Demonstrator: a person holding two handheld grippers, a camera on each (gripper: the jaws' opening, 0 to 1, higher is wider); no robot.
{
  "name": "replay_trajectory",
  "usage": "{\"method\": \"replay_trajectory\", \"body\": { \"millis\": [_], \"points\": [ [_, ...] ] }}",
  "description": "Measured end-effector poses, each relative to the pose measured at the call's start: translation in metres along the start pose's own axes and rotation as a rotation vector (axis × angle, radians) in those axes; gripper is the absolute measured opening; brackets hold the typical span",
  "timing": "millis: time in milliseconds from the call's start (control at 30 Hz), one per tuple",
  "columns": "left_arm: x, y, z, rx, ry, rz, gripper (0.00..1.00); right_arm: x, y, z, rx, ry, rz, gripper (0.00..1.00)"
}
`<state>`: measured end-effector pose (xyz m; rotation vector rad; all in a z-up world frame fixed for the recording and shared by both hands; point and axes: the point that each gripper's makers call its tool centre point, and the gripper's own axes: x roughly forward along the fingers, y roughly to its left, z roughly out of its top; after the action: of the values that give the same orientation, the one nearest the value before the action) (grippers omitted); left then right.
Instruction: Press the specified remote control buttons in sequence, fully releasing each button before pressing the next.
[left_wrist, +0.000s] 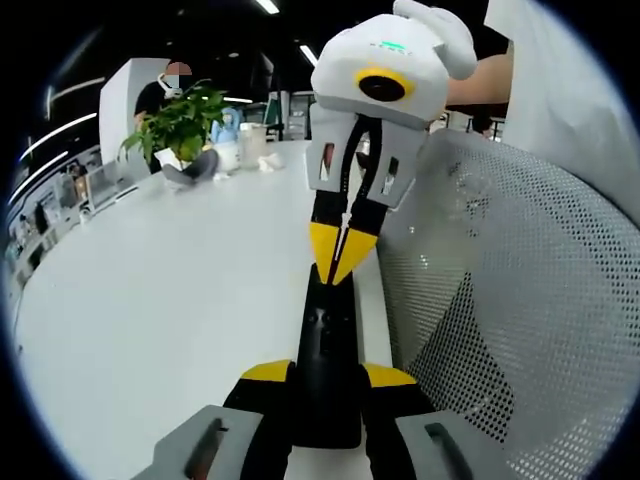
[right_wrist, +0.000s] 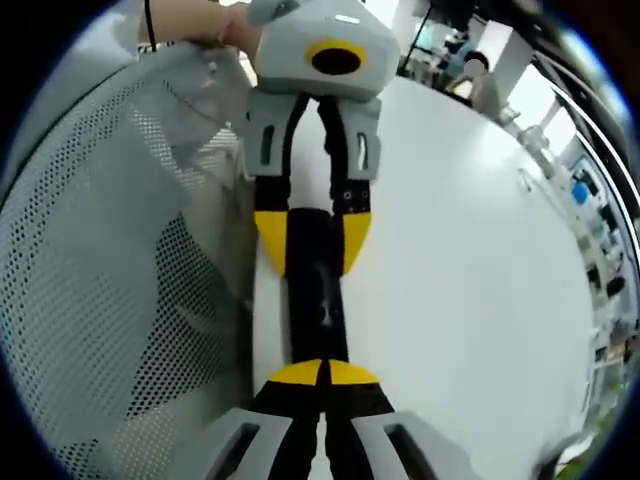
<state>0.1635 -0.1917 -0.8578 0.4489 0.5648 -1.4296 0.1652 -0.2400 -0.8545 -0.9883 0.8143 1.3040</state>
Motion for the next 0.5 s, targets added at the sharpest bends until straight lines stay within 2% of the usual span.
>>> {"method": "replay_trajectory", "body": {
  "millis": [133,400,500],
  "points": [
    [0.0000,-0.0001,-0.0001,0.002,0.001,0.000,0.25,-0.0008,-0.0004,-0.0007,0.031,-0.026,-0.012,0.00],
    [0.0002,-0.0001,-0.0001,0.002,0.001,0.002,0.25,-0.0041,-0.0017,0.0006,0.259,-0.179,0.017,0.00],
    [0.0001,-0.0001,-0.0004,0.011,0.002,0.003,0.25,-0.0051,-0.0040,-0.0022,0.226,-0.161,-0.001,0.03]
  ]
}}
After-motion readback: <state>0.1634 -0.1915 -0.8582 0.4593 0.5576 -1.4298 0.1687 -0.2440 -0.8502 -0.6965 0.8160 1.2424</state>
